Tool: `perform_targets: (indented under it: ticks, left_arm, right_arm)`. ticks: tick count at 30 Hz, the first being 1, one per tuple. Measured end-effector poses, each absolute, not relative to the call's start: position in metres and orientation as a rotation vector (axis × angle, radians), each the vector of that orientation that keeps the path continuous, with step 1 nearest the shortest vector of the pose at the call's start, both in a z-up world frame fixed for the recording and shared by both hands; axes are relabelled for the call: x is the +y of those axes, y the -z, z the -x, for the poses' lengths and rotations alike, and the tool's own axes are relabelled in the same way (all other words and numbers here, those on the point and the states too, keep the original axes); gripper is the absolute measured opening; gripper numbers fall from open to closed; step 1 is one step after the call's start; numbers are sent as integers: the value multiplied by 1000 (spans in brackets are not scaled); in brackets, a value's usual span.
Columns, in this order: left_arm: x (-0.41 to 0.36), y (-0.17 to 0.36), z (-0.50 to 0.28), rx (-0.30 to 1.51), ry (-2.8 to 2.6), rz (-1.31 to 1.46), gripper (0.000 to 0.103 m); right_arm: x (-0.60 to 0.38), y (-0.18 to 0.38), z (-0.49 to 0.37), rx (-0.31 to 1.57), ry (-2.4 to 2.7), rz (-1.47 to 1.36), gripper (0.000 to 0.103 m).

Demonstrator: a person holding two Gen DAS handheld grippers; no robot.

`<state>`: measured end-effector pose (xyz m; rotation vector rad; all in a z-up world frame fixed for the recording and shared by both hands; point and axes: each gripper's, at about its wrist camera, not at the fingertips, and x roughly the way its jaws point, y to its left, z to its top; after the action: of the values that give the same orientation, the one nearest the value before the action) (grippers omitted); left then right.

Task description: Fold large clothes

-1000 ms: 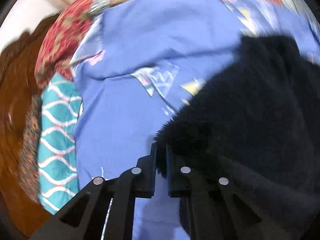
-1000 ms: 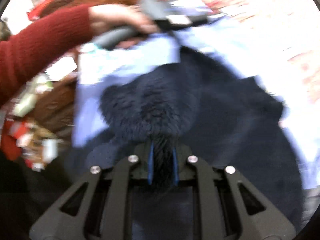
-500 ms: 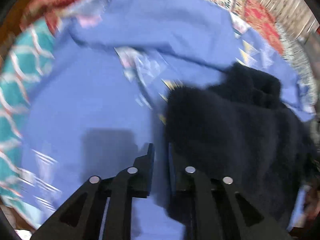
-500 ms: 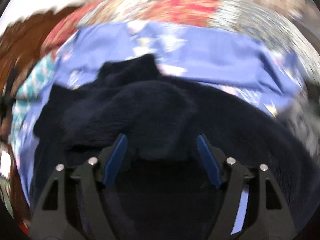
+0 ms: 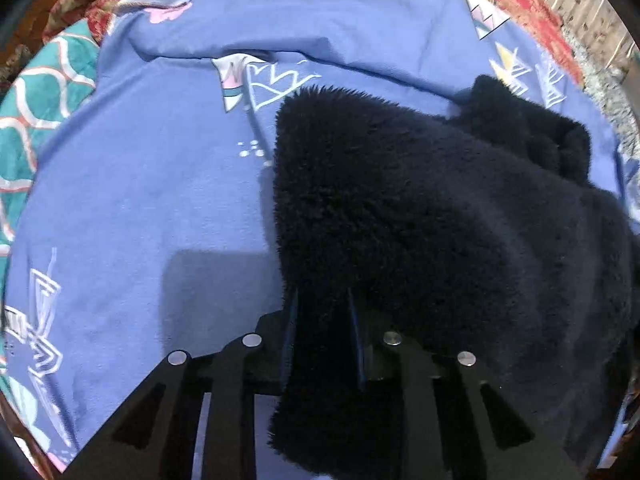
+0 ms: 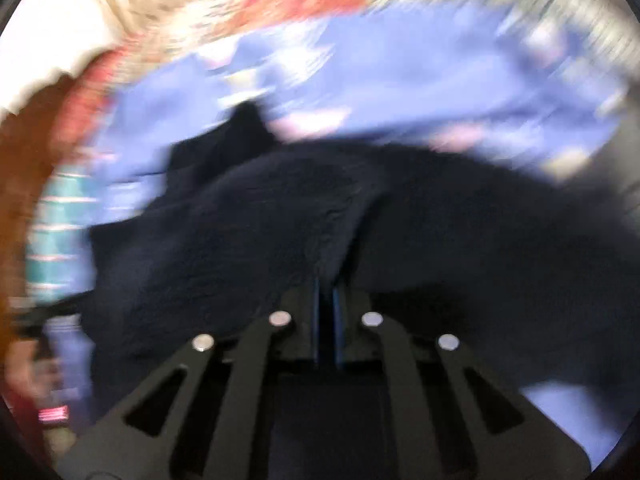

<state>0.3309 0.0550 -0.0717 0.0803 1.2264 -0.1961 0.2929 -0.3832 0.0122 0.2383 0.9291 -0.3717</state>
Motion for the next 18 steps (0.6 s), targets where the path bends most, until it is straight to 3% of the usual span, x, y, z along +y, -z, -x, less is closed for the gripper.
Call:
perform_targets:
  ticks: [1, 3, 10, 17, 18]
  left_arm:
    - [56, 72, -331, 1225, 196, -91, 47]
    - [58, 69, -330, 1221, 177, -95, 47]
    - [99, 22, -294, 1086, 107, 100, 48]
    - [98, -8, -248, 969, 115, 186, 48]
    - [88, -8, -246, 978, 139, 163, 48]
  right_arm:
    - [-396, -9, -288, 950, 401, -269, 27]
    - [-417, -5, -267, 962, 339, -443, 50]
    - [-434, -41, -113, 748, 341, -507, 50]
    - [-518, -67, 63, 509, 763, -550, 50]
    - [-531, -71, 74, 483, 808, -546, 55]
